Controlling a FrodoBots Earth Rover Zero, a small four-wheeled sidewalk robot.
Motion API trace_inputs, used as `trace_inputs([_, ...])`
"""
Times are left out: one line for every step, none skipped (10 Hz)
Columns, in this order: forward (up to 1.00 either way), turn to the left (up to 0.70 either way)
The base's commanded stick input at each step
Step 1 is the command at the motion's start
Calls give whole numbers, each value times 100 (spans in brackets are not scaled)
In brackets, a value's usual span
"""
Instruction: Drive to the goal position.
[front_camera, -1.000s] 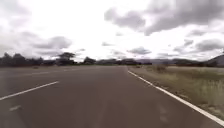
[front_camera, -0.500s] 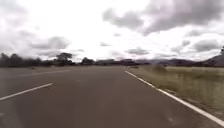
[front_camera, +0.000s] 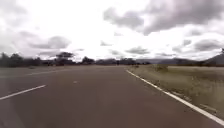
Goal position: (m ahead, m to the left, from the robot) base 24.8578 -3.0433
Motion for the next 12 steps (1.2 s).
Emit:
trace_inputs([70,0])
trace_inputs([70,0])
trace_inputs([70,0])
trace_inputs([70,0])
trace_inputs([70,0])
trace_inputs([70,0])
trace_inputs([70,0])
trace_inputs([70,0])
trace_inputs([70,0])
trace_inputs([70,0])
trace_inputs([70,0])
trace_inputs([70,0])
